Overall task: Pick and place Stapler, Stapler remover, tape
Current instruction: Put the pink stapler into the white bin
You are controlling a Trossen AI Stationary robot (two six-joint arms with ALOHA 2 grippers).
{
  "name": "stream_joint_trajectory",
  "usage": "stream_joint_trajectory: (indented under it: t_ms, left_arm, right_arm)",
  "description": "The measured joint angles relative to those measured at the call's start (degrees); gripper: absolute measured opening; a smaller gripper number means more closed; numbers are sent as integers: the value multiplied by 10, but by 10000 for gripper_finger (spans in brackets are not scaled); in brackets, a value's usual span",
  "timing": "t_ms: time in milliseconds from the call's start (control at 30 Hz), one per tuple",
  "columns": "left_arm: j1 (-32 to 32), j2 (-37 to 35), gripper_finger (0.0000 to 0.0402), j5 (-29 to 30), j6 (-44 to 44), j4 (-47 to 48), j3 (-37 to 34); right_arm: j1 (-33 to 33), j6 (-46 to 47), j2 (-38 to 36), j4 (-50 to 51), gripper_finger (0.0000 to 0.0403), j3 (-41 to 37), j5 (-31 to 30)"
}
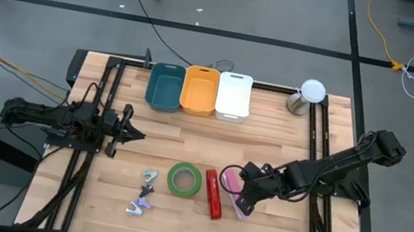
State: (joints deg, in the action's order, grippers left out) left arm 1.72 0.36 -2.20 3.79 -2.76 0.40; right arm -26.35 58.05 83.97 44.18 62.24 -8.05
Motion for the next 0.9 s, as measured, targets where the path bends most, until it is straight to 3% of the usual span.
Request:
stream_joint_trajectory:
  t_ms: [433, 900]
  left_arm:
    - [0, 0, 25, 0, 0, 0, 0]
    - [0, 0, 25, 0, 0, 0, 0]
  right_arm:
    - [-1, -2, 60, 5, 264, 0, 15]
    - [-2, 14, 129, -34, 272, 1, -4]
